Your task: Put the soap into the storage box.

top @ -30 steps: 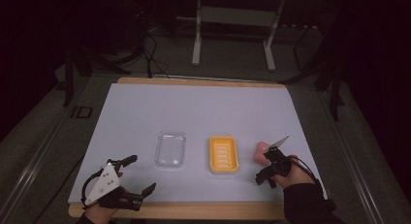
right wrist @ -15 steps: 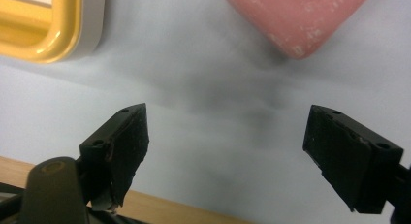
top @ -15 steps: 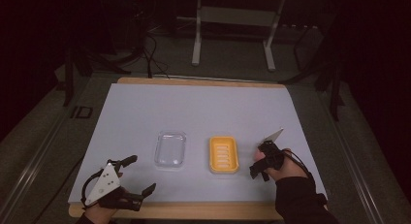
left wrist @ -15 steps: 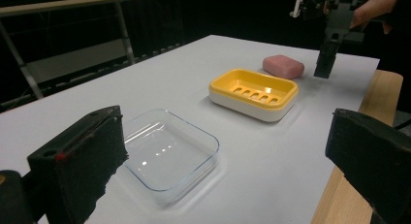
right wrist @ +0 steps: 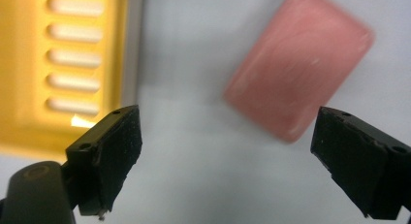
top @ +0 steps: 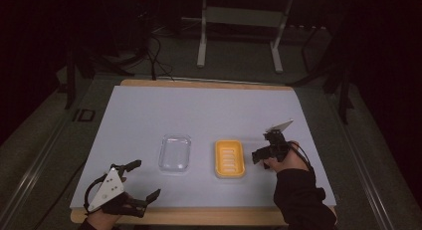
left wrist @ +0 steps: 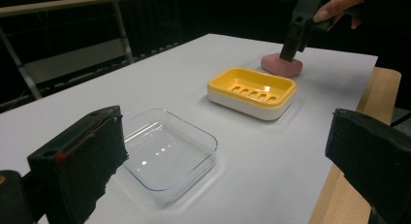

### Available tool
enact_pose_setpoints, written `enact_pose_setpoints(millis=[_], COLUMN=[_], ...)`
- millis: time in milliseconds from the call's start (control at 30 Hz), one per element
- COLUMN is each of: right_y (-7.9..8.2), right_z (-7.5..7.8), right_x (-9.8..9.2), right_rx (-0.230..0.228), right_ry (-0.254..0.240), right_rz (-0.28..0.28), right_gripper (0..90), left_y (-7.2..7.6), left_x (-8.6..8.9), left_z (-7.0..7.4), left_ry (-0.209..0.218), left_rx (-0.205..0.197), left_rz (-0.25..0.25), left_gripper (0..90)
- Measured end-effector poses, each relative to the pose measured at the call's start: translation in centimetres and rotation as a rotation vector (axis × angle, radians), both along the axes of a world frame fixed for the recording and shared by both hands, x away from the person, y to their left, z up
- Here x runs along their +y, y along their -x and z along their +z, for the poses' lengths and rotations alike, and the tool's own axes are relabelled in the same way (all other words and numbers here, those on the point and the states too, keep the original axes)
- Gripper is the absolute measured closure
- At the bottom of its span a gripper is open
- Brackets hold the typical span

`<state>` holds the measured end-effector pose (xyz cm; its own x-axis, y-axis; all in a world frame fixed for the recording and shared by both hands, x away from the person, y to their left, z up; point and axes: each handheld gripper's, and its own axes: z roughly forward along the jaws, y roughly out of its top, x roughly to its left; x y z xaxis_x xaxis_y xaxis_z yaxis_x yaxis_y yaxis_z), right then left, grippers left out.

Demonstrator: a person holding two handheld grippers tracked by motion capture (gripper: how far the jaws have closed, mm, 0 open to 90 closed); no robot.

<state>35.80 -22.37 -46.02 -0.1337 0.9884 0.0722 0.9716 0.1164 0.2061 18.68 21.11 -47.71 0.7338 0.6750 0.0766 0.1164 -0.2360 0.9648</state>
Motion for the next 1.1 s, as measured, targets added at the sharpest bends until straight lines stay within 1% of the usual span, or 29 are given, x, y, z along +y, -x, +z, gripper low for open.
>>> enact_pose_setpoints(millis=[33,100,133,167,200,233,300,333,400,433,467,500,533,600,667,700,733,800,833,867,900,933,1000,1033,1100], right_y=[-0.2,-0.5,-0.7,-1.0,-1.2,-1.4,-1.7,-1.9,-2.3,-2.5,-2.7,-2.9,-3.0,-3.3,-3.5,-3.7,-3.8,-4.1,-4.2,-4.3,-4.3,-4.4,-4.4,-4.4,-4.4], right_z=[-0.1,-0.3,-0.4,-0.5,-0.7,-0.8,-1.0,-1.1,-1.2,-1.3,-1.3,-1.3,-1.4,-1.5,-1.7,-1.8,-1.9,-2.3,-2.4,-2.6,-2.8,-3.0,-3.3,-3.3,-3.3], right_x=[0.0,-0.3,-0.5,-0.6,-0.7,-0.8,-0.8,-0.8,-0.9,-1.0,-1.0,-1.1,-1.2,-1.4,-1.5,-1.6,-1.7,-1.9,-2.0,-2.0,-2.0,-1.9,-1.7,-1.6,-1.3], right_rx=[0.002,-0.016,-0.006,-0.009,-0.013,0.004,-0.006,0.004,0.0,0.009,0.004,-0.006,-0.008,0.008,0.007,0.016,0.018,0.035,0.033,0.043,0.055,0.045,0.06,0.05,0.053], right_ry=[0.0,0.022,0.018,0.025,0.046,0.048,0.05,0.051,0.052,0.052,0.048,0.052,0.057,0.054,0.055,0.058,0.056,0.046,0.048,0.052,0.055,0.062,0.07,0.086,0.096], right_rz=[-0.012,-0.024,-0.038,-0.046,-0.054,-0.06,-0.066,-0.072,-0.086,-0.091,-0.101,-0.108,-0.112,-0.121,-0.131,-0.136,-0.142,-0.154,-0.157,-0.162,-0.164,-0.16,-0.16,-0.155,-0.15], right_gripper=[10.5,10.6,10.6,10.6,10.6,10.6,11.9,12.9,14.2,14.3,15.8,19.3,19.2,21.6,22.4,22.0,22.3,23.4,24.2,26.5,26.6,27.3,29.2,30.5,33.8], left_y=[0.0,0.0,0.0,0.0,0.0,0.0,0.0,0.0,0.0,0.0,0.0,0.0,0.0,0.0,0.0,0.0,0.0,0.0,0.0,0.0,0.0,0.0,0.0,0.0,0.0], left_x=[0.0,0.0,0.0,-0.1,-0.1,-0.1,-0.1,-0.1,-0.1,-0.1,-0.1,-0.1,-0.1,-0.1,-0.1,-0.1,-0.1,-0.1,-0.1,-0.2,-0.2,-0.2,-0.2,-0.2,-0.2], left_z=[0.0,0.0,0.0,0.0,0.0,0.0,0.0,0.0,0.0,0.0,0.0,0.0,-0.1,-0.1,-0.1,-0.1,-0.1,-0.1,-0.1,-0.1,-0.1,-0.1,-0.1,-0.1,-0.1], left_ry=[-0.002,-0.004,-0.005,-0.006,-0.006,-0.006,-0.007,-0.007,-0.007,-0.007,-0.008,-0.007,-0.009,-0.01,-0.012,-0.014,-0.015,-0.015,-0.016,-0.017,-0.019,-0.019,-0.021,-0.024,-0.024], left_rx=[0.001,0.001,0.002,0.003,0.003,0.004,0.003,0.003,0.004,0.004,0.003,0.004,0.004,0.005,0.005,0.005,0.004,0.004,0.004,0.004,0.003,0.003,0.003,0.003,0.002], left_rz=[-0.001,-0.002,-0.002,-0.002,-0.002,-0.002,-0.002,-0.002,-0.003,-0.004,-0.003,-0.004,-0.004,-0.006,-0.007,-0.008,-0.008,-0.008,-0.008,-0.007,-0.008,-0.008,-0.009,-0.008,-0.008], left_gripper=[1.2,1.2,1.2,1.2,1.2,1.2,1.2,1.2,1.2,1.2,1.2,1.2,1.2,1.2,1.2,1.3,1.2,1.2,1.2,1.2,1.2,1.2,1.2,1.2,1.3])
